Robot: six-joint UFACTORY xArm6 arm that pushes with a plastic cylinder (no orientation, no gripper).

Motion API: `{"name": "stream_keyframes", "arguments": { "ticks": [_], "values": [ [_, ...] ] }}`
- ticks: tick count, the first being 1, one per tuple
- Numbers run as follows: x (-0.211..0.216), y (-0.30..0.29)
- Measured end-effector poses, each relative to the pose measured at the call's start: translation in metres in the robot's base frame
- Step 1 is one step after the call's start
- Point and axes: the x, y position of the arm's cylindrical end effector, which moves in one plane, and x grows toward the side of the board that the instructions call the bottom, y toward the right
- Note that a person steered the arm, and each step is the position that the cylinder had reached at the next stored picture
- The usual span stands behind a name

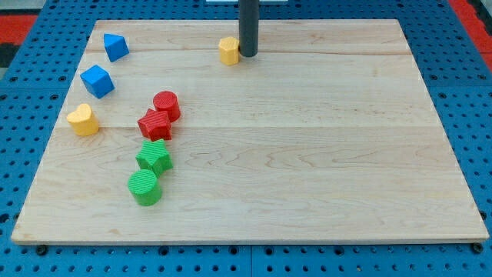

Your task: Place the yellow hexagon above the blue triangle

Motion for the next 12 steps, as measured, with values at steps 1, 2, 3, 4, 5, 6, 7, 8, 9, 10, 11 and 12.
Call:
{"name": "stream_keyframes", "arguments": {
  "ticks": [1,2,3,4,5,6,7,8,9,10,11,12],
  "values": [
    [0.006,-0.038],
    [-0.005,-0.079],
    [-0.03,-0.08],
    [-0.038,-0.098],
    [-0.055,-0.122],
    [-0.063,-0.114],
    [-0.068,-0.114],
    [-0.073,-0.14],
    [-0.086,-0.175],
    [-0.086,-0.193],
    [-0.088,-0.197],
    [-0.097,-0.19]
  ]
}}
